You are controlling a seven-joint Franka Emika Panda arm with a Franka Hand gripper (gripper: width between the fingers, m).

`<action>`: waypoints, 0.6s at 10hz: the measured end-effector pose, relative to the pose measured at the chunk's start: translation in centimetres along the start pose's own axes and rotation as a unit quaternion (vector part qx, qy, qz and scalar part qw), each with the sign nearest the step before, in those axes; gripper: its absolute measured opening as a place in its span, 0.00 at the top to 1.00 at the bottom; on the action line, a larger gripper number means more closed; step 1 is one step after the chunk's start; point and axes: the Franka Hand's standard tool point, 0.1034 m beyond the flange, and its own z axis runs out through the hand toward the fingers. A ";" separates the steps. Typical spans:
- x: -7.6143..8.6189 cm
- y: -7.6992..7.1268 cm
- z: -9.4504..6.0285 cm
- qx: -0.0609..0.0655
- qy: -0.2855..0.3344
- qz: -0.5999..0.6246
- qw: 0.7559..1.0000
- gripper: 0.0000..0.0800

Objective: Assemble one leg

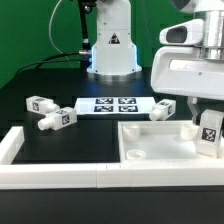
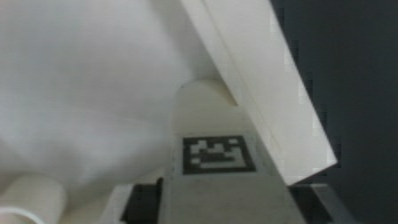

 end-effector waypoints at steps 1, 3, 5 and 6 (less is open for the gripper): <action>0.1 0.1 0.1 0.005 -0.004 0.066 0.998 0.65; 0.5 0.5 0.2 0.020 -0.030 0.240 0.970 0.65; 0.5 0.6 0.2 0.033 -0.058 0.369 0.927 0.64; 0.6 0.7 0.2 0.031 -0.061 0.364 0.929 0.64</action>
Offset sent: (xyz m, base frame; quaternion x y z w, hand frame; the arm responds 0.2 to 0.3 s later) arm 0.0120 0.0098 0.0048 0.0739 -0.0762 0.4451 0.8892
